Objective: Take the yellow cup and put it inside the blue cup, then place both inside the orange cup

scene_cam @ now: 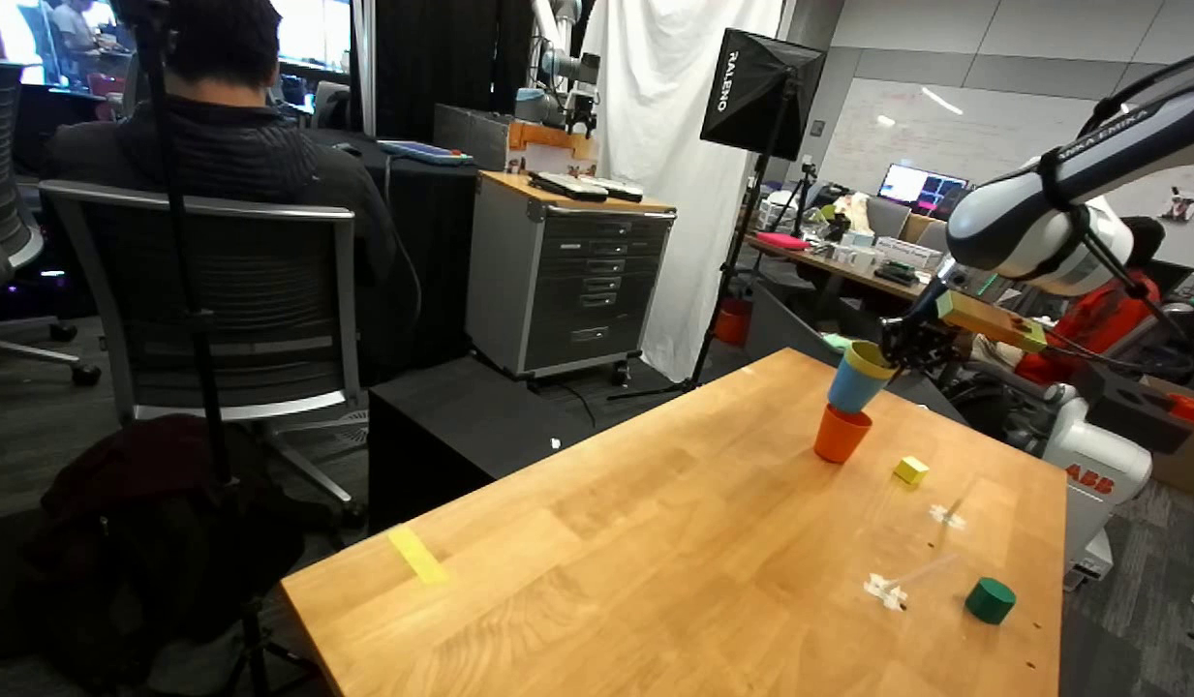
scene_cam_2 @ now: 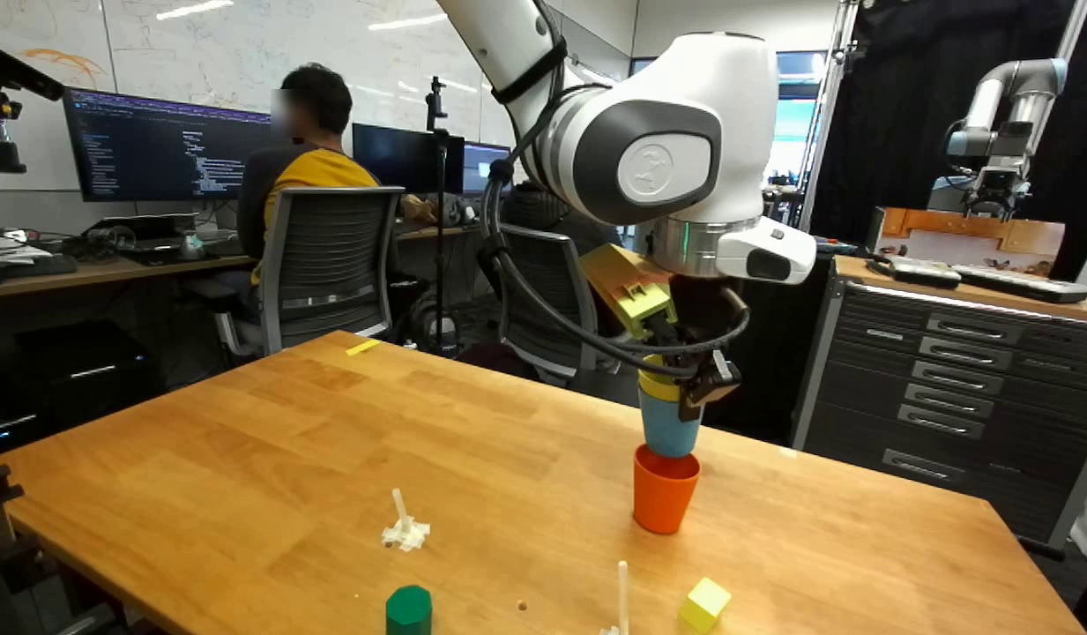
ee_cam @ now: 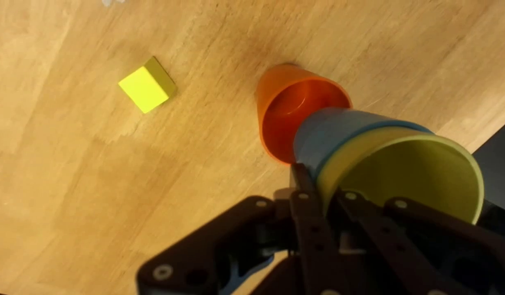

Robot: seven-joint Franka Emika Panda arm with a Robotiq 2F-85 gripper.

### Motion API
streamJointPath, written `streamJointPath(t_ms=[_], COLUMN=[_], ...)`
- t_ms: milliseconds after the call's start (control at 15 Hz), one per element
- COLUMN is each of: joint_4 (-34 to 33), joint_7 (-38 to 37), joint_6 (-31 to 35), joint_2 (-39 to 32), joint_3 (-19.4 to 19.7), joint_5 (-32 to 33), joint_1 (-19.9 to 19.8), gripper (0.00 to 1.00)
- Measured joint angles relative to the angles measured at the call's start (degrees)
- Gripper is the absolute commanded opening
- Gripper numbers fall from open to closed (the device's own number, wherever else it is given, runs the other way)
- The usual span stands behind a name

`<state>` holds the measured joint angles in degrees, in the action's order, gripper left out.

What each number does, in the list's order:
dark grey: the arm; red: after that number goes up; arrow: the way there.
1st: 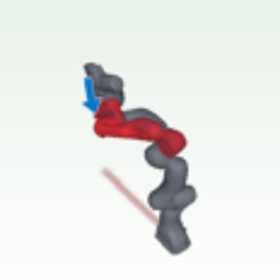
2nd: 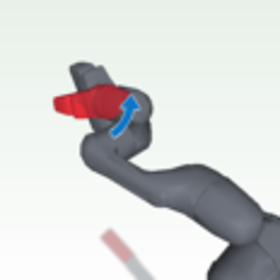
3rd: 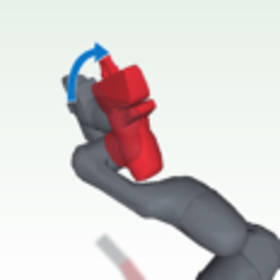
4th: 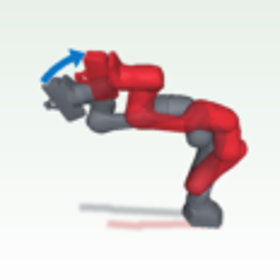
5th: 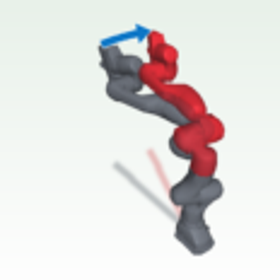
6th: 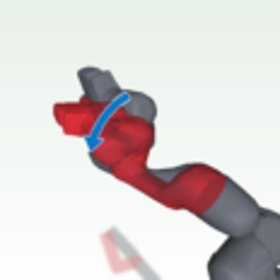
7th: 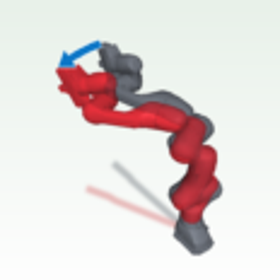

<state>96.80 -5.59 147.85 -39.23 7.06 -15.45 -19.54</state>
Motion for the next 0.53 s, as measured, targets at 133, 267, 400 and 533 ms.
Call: streamJointPath(t_ms=[133, 267, 400, 533], joint_4=[0.0, 0.0, 0.1, 0.1], joint_7=[0.0, 0.0, 0.0, -0.1], joint_6=[0.0, 0.0, 0.0, 0.0], joint_2=[-0.6, -1.2, -1.7, -2.1], joint_3=[0.1, 0.3, 0.4, 0.4], joint_5=[0.0, 0.0, 0.0, 0.0], joint_1=[0.0, 0.0, 0.0, 0.0], gripper=[0.06, 0.06, 0.06, 0.06])
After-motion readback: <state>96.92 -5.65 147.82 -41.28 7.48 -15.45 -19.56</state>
